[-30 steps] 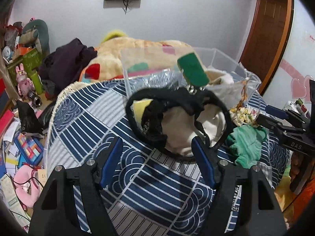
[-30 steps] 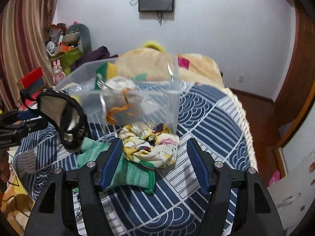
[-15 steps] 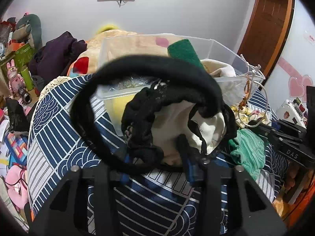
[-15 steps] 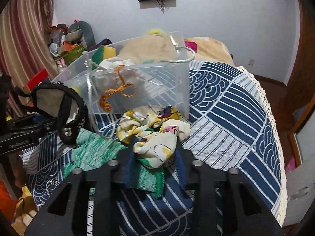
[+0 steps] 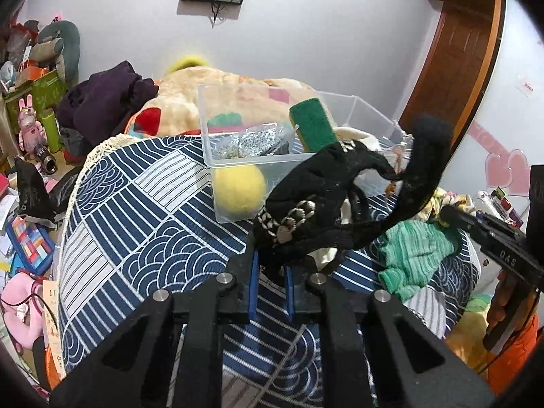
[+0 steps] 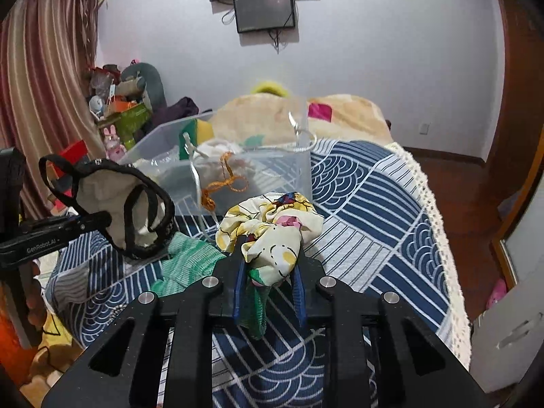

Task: Organize soft objects
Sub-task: 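Place the black bag into the clear box with the left tool while the right tool drops the scrunchie in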

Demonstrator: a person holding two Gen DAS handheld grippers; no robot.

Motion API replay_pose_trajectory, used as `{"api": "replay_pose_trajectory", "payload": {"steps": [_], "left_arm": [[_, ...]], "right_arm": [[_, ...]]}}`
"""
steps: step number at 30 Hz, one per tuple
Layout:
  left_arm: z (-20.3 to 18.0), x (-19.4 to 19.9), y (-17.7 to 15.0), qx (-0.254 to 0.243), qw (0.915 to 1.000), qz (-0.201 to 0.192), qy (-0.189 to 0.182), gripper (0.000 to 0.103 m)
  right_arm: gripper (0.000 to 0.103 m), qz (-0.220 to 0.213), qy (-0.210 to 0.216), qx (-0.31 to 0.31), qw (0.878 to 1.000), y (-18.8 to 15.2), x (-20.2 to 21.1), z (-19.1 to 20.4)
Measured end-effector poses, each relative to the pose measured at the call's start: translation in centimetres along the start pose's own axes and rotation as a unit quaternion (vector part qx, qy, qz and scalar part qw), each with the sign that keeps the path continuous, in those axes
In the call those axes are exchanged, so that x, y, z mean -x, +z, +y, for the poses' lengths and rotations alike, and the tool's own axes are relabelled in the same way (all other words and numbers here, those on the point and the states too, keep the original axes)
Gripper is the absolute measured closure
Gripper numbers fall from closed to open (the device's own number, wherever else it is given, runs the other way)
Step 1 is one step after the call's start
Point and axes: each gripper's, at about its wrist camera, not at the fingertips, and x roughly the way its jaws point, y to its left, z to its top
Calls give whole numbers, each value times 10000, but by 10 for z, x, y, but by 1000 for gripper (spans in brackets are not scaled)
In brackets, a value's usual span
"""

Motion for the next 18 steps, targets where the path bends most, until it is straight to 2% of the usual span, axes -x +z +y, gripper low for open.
{"api": "replay_pose_trajectory", "payload": {"steps": [9,18], "left_arm": [[-9,42,2,-158,9991,-389,100,91],[-6,67,29,-100,9957,-915,80,92]], "right_arm": [[82,-325,69,-15,9994,12,17,3],[82,-696,353,114,9969,26,25,22]]}}
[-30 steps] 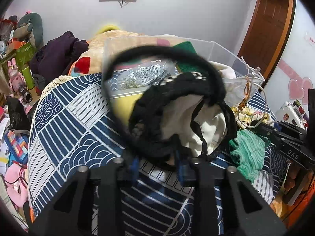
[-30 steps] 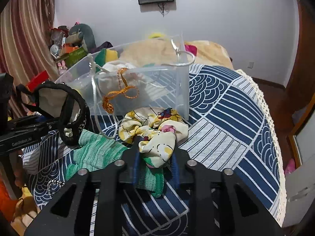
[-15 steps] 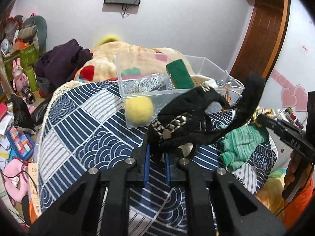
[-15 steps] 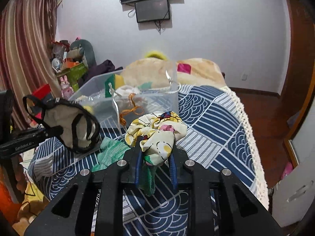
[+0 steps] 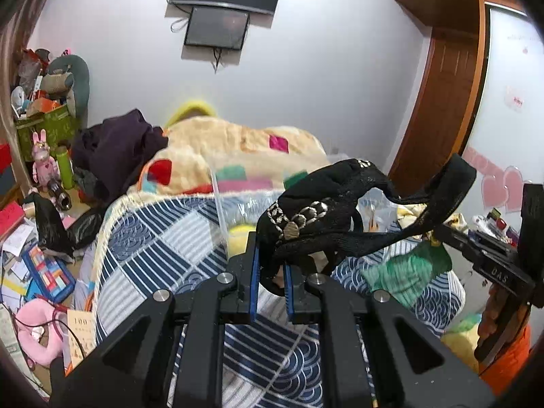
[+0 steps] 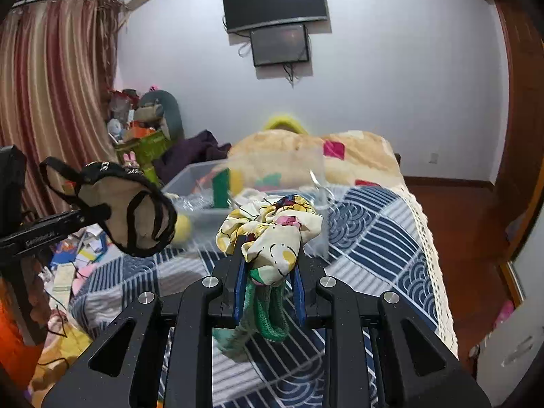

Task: Organize soft objects
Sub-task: 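Place the black bag into the clear box with the left tool while the right tool drops the scrunchie in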

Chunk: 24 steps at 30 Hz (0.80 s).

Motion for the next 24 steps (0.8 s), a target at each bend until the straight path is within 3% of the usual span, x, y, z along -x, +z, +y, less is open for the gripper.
{"api": "replay_pose_trajectory", "payload": {"steps": [7,15,24], "left_arm": [[14,-17,22,118,9999,46,-18,91],[24,-48,41,167,9998,99,38,91],[14,-100,37,-102,9977,644,188,91]], "right_arm": [[82,-170,39,89,9998,23,-23,9],[82,5,-92,-32,10000,39,-63,7],[82,361,-239,-16,9991,43,-95,7]]}}
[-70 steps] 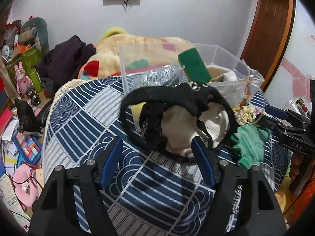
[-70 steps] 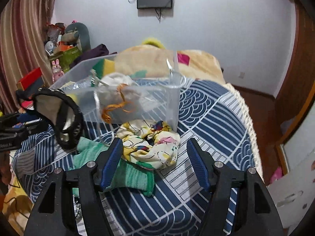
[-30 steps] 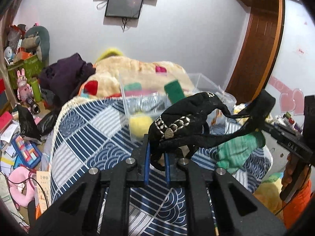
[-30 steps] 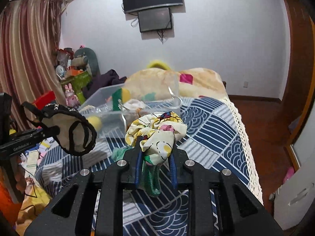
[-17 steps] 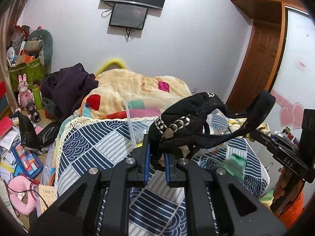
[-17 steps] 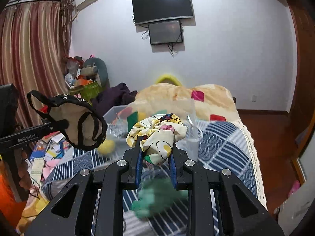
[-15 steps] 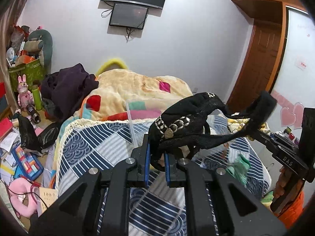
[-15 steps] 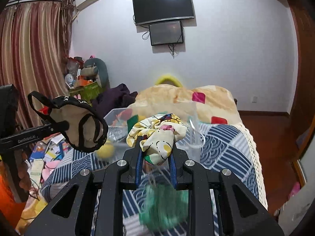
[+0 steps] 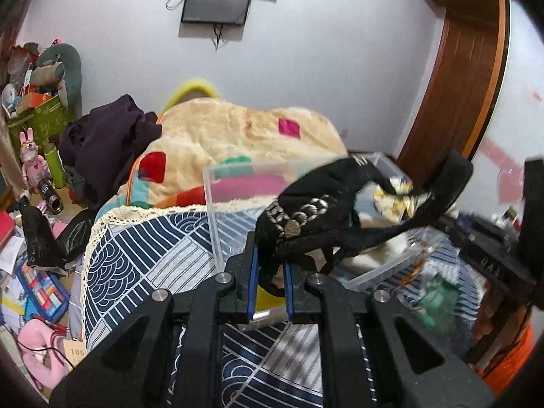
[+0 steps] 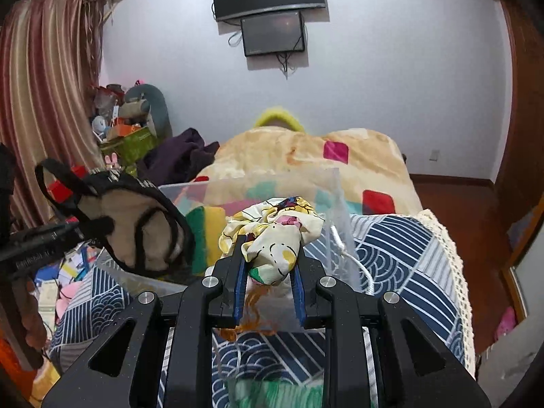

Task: Organize soft objects
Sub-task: 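Place the black bag into the clear box with the left tool while the right tool drops the scrunchie in, then grasp the beaded bracelet with the left tool while the right tool grasps the green knit glove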

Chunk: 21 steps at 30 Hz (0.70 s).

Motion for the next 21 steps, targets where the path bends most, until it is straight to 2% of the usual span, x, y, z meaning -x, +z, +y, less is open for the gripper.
{"api": "replay_pose_trajectory", "payload": {"steps": [5,10,12,17,19,21], "left_arm": [[-2,-21,-5,-137,9995,238,184,91],[-2,-23,-7,-151,9993,268,234,89],[-2,-23,-7,-145,9991,289,288,76],[-4,-15,-11,-154,9993,290,178,62],[-9,-10,-13,-212,9993,286,121,52],[-14,-3,-15,-255,9993,220,138,38]], "right_arm": [[82,198,-64,151,9997,1,-15,6],[80,271,-101,271,9992,-3,-13,7],[74,311,-124,290,9990,-4,-12,7],[55,273,-253,283,9989,-7,0,2],[40,231,-297,272,9989,-7,7,0],[32,126,-325,277,9990,-8,17,-1]]}}
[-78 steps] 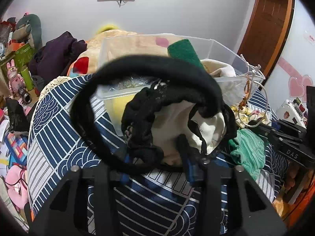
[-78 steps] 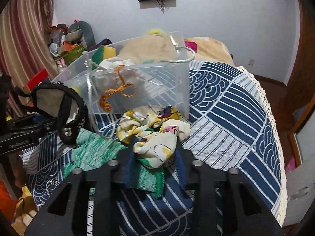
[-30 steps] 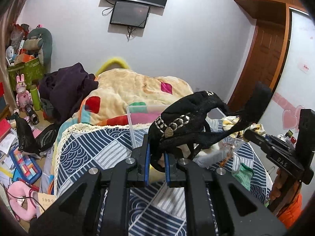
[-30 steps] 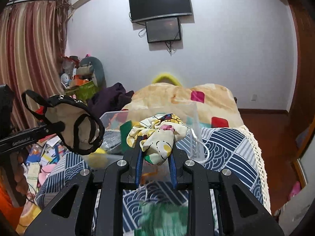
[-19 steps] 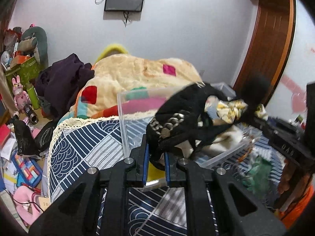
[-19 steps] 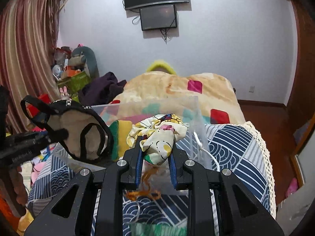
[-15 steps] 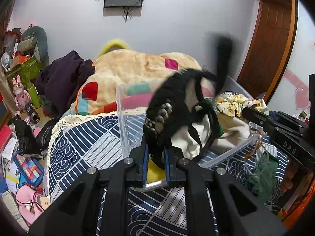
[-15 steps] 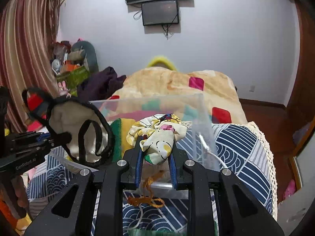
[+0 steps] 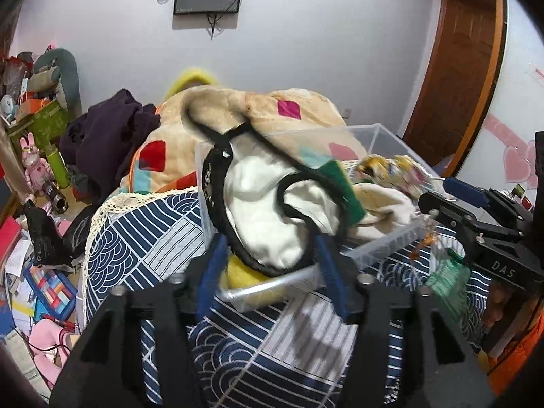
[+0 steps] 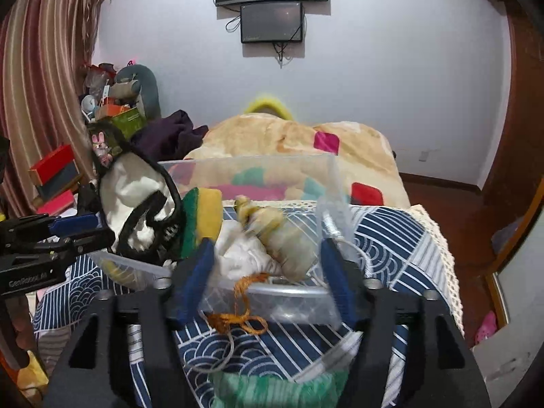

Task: Organize soft objects
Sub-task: 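Grasp the beaded bracelet with the left tool while the right tool grasps the green knit glove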

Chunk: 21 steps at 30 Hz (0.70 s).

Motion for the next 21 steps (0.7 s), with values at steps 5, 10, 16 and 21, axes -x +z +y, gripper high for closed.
{"api": "replay_pose_trajectory", "payload": {"steps": [5,10,16,21], "left_arm": [[-10,22,-7,-127,9998,-177,41,28],[-15,41,-14,-140,9996,-229,-34,19],[-23,55,-32,-139,9996,-191,-128,11],[-34,46,-58,-187,9993,192,-271,11]], "right_arm": [[21,-205,-61,124,9997,0,21,1],[19,-314,19,115,9994,-3,41,-2],[11,-181,-24,221,9996,-25,51,-3],[11,331,-135,264,9990,-58,39,-6]]}}
